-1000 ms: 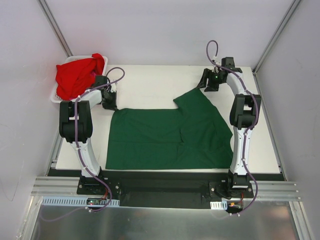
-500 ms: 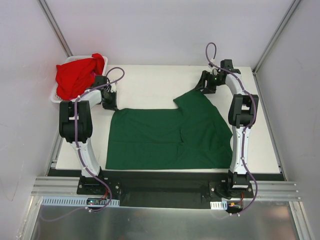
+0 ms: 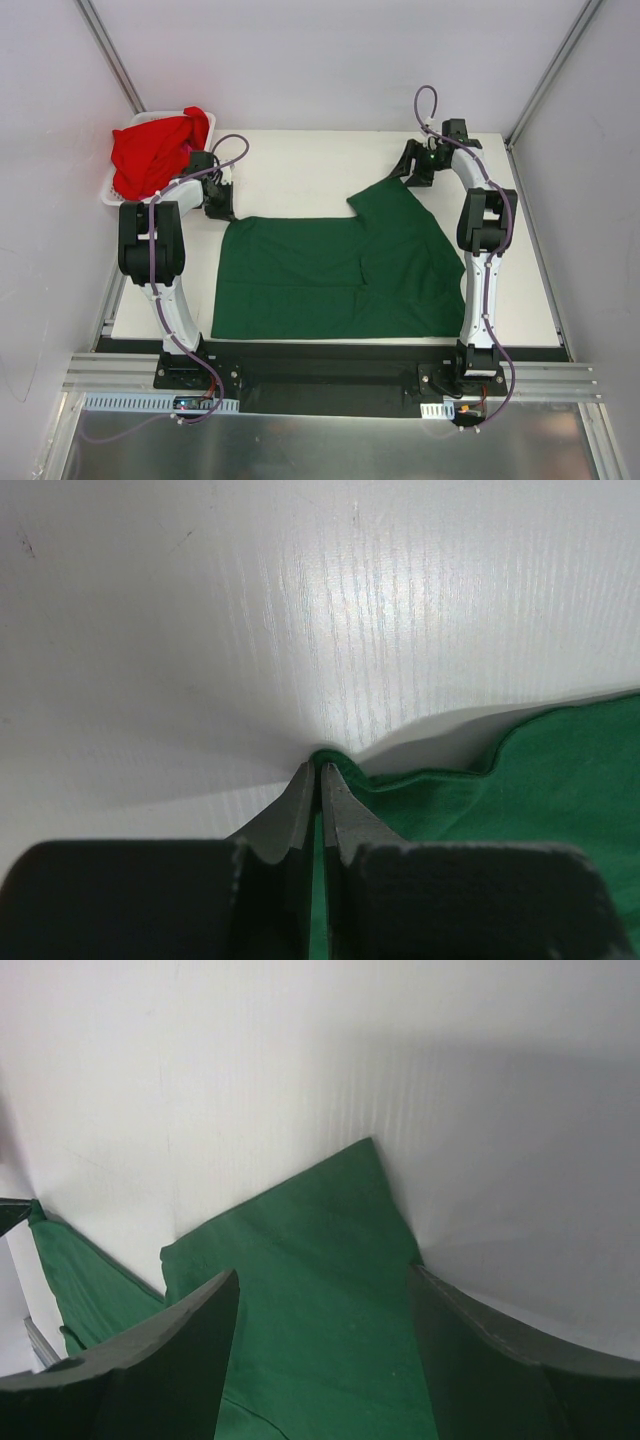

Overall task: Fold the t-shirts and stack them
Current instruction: Fold the tshirt

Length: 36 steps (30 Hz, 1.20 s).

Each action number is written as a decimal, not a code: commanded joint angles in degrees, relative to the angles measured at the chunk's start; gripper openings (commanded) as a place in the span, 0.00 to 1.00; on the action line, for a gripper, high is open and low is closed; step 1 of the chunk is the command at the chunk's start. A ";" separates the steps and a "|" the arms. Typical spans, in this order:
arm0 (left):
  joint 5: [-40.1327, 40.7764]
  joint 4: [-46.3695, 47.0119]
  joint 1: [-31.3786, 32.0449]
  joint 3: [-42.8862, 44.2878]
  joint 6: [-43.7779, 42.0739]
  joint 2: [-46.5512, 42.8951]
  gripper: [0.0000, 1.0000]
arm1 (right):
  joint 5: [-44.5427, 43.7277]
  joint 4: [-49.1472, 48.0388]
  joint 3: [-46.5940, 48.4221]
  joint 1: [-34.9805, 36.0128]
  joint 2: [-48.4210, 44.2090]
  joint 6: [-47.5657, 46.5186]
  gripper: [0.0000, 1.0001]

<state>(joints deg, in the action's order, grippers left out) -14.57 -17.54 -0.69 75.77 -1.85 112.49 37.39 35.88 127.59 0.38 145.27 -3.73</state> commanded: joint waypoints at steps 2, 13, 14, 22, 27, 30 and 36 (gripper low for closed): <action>-1.16 -0.65 0.60 1.40 1.06 -1.83 0.00 | -2.75 -1.86 1.87 -1.52 -1.04 3.11 0.71; -1.25 -0.30 0.51 2.10 1.14 -0.60 0.00 | -3.90 -4.15 1.78 -2.58 -0.87 5.83 0.72; -1.25 -0.21 0.51 2.19 1.23 -0.60 0.00 | -3.81 -4.24 2.05 -2.67 -0.78 6.10 0.72; -1.16 -0.13 0.51 2.46 1.14 0.01 0.00 | 2.68 -0.46 5.56 -2.93 3.17 7.07 0.73; -1.17 -0.13 0.51 2.19 1.23 -0.42 0.00 | 4.88 0.24 4.42 -2.93 2.47 7.15 0.74; -1.17 -0.21 0.51 1.93 1.14 -0.86 0.00 | 5.33 0.51 3.02 -2.93 1.95 6.98 0.75; -0.99 -0.13 0.51 1.05 1.14 -2.18 0.00 | 6.21 1.74 0.91 -2.76 1.24 5.93 0.75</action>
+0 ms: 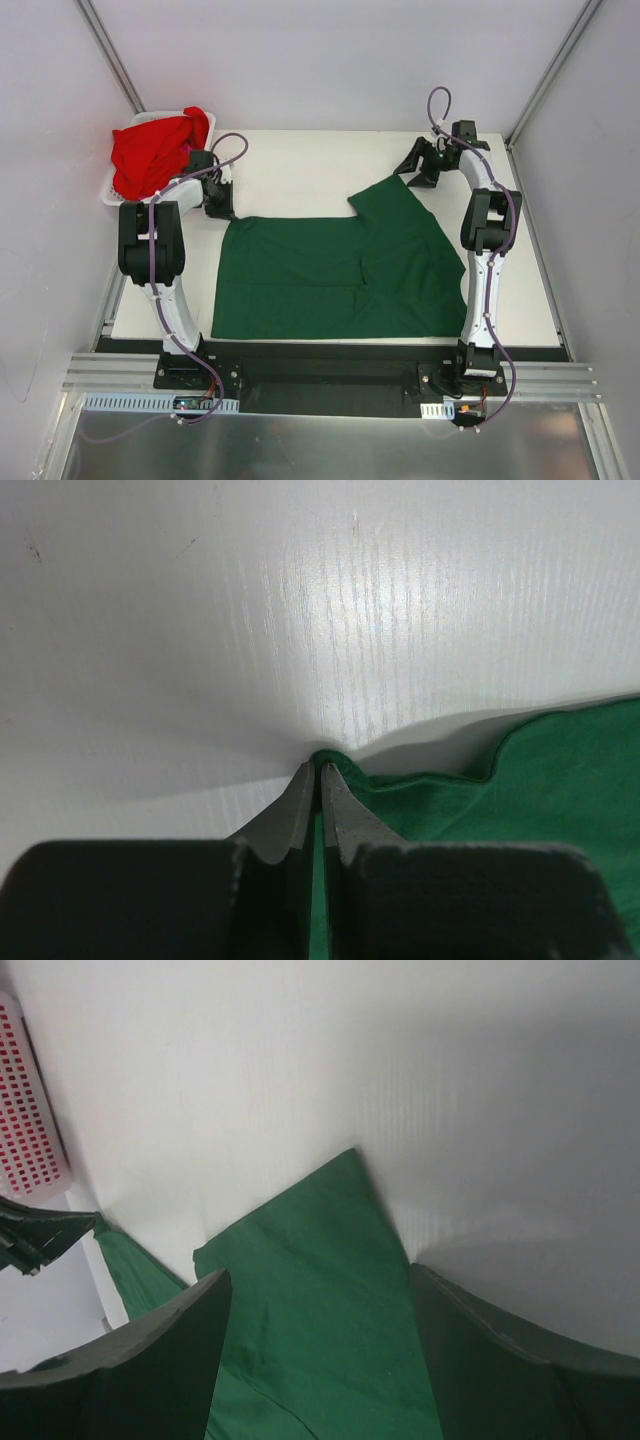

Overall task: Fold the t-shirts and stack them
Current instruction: Fold the tshirt

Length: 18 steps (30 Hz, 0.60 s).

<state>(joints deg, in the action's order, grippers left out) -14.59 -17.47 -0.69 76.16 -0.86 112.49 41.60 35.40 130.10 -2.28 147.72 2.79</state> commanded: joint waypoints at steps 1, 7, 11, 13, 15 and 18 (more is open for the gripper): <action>-0.97 -0.10 0.51 0.57 0.07 -2.27 0.00 | 1.99 2.48 -1.78 0.09 -1.21 -0.85 0.75; -1.14 -0.28 0.51 0.04 0.07 -3.06 0.00 | 2.69 5.73 -2.05 1.05 -1.12 -2.44 0.74; -1.49 -0.19 0.51 -0.05 0.07 -3.68 0.00 | 2.96 7.40 -3.36 1.84 -2.34 -4.72 0.63; -1.41 -0.19 0.51 -0.22 0.16 -3.94 0.00 | 2.52 8.02 -4.24 2.20 -2.70 -5.77 0.49; -1.67 -0.19 0.51 -0.40 -0.01 -4.38 0.00 | 2.25 8.63 -5.03 2.20 -3.31 -6.39 0.42; -1.67 -0.19 0.51 -0.57 0.07 -5.08 0.00 | 1.90 8.81 -7.23 2.20 -4.54 -7.00 0.24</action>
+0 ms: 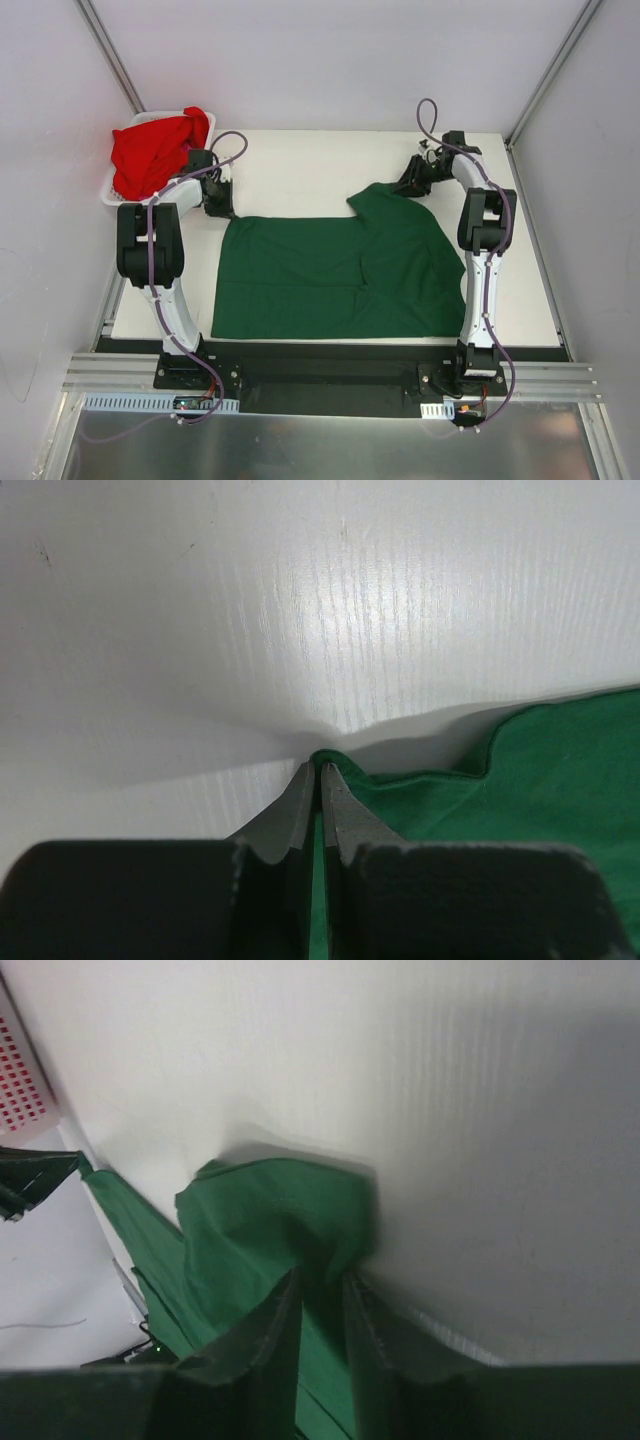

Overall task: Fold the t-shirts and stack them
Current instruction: Fold the tshirt

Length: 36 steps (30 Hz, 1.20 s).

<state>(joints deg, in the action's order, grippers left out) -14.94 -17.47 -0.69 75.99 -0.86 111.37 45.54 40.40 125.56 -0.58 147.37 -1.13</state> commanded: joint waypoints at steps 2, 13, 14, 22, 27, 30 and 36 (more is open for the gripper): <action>-1.58 -0.19 2.01 -0.57 0.33 -4.41 0.00 | -2.56 3.46 -4.70 0.58 -4.98 -3.44 0.16; -1.58 -0.10 4.64 -1.54 2.34 -6.87 0.00 | -5.81 -1.81 -15.07 3.65 -15.60 -3.71 0.01; -1.41 -0.02 5.25 -1.72 2.53 -7.04 0.00 | -6.68 -2.25 -17.08 4.35 -16.58 -3.53 0.01; -0.35 0.25 7.46 -3.39 3.15 -8.36 0.00 | -12.83 -5.33 -27.11 7.87 -26.25 -2.30 0.01; -0.26 0.25 8.07 -4.00 3.32 -8.98 0.00 | -17.49 -5.42 -33.43 10.33 -32.30 -0.63 0.01; 0.00 0.25 8.42 -3.92 3.15 -9.33 0.00 | -21.71 -4.72 -38.10 12.18 -35.82 -0.28 0.01; -0.09 0.25 8.51 -3.83 3.06 -8.63 0.00 | -28.04 0.19 -42.85 14.64 -38.12 0.69 0.15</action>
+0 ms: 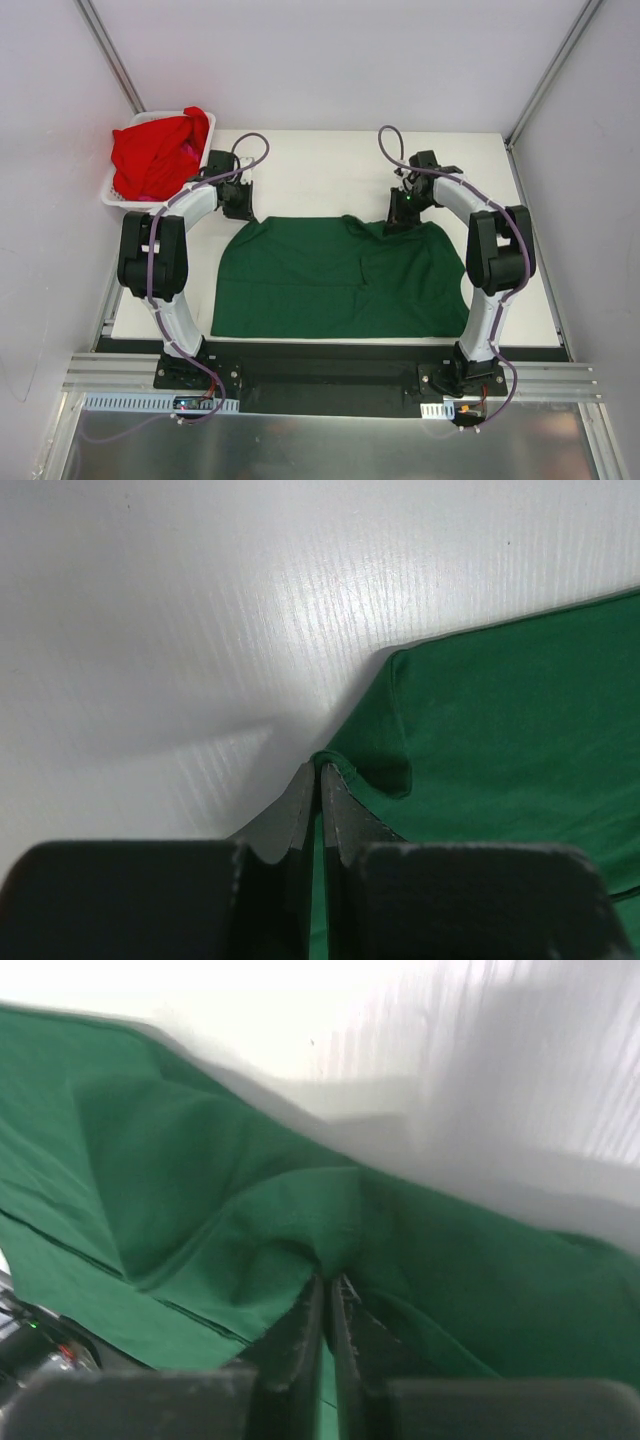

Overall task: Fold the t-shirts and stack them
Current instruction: Fold the tshirt

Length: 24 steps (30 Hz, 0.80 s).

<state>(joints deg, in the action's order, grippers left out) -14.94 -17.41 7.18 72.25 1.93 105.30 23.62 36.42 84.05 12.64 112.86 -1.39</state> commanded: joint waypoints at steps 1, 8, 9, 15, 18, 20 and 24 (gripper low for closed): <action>-0.09 0.18 0.64 -0.09 0.26 -2.46 0.00 | -7.17 4.44 -1.35 1.85 -3.87 0.77 0.23; 0.00 0.18 0.64 0.00 -0.09 -2.46 0.00 | -13.86 2.51 1.11 2.39 -4.05 1.21 0.49; 0.08 0.10 0.64 0.17 -0.18 -2.64 0.00 | -13.69 1.90 2.07 2.39 -3.79 1.21 0.49; 0.44 0.10 0.64 0.35 -0.62 -2.20 0.00 | -10.96 0.49 4.81 2.56 -1.76 1.21 0.49; 0.70 0.09 0.64 0.35 -0.70 -1.94 0.00 | -9.03 -0.65 4.54 2.47 -2.29 1.21 0.49; 0.61 0.09 0.64 0.35 -0.62 -1.76 0.00 | -7.89 -0.74 4.54 2.47 -2.12 1.13 0.50; 0.52 0.10 0.64 0.44 -0.53 -1.58 0.00 | -5.86 -1.62 4.19 2.56 -1.94 0.60 0.49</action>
<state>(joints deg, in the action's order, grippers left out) -14.72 -17.41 7.20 72.25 1.93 105.30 14.85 36.07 87.02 15.20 112.22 -0.67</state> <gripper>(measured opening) 0.009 0.493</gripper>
